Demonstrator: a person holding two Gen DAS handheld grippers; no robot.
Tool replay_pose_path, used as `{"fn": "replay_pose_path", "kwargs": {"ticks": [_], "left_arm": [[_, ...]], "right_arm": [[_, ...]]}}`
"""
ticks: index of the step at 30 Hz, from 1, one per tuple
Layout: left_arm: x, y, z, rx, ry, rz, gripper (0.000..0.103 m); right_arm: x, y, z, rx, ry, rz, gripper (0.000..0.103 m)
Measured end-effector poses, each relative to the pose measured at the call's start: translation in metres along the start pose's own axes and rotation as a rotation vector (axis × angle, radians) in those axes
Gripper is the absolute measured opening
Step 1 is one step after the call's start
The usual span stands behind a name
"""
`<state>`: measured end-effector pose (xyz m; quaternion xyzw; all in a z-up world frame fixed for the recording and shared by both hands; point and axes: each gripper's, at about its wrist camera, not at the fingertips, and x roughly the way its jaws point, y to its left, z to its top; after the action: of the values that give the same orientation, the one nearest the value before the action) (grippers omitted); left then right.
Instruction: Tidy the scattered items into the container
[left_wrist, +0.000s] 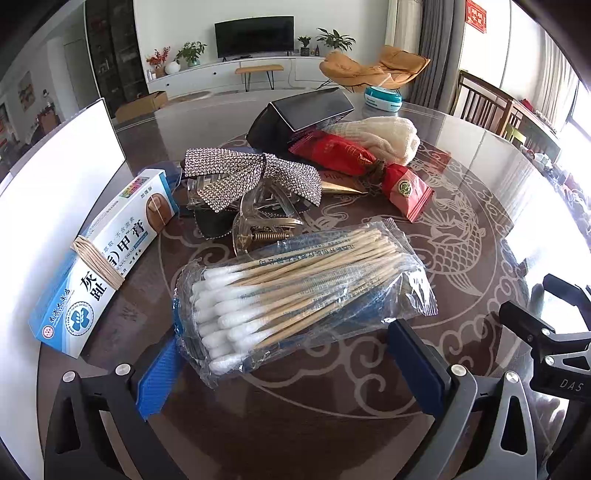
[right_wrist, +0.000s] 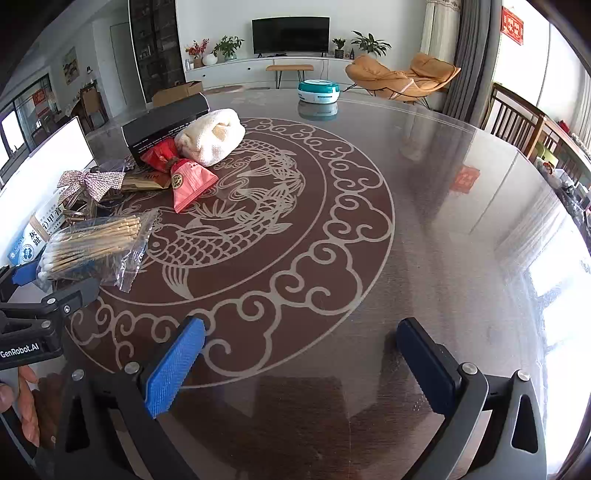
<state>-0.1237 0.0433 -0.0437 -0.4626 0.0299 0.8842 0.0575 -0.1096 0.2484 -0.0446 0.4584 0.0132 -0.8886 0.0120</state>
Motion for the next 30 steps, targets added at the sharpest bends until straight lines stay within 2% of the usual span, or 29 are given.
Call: {"fn": "replay_pose_path", "kwargs": {"ticks": [30], "left_arm": [[0.0006,0.0009,-0.0008,0.001,-0.001,0.0,0.103]], "right_arm": [[0.0001,-0.0002,0.0002,0.0,0.0,0.001,0.103]]}}
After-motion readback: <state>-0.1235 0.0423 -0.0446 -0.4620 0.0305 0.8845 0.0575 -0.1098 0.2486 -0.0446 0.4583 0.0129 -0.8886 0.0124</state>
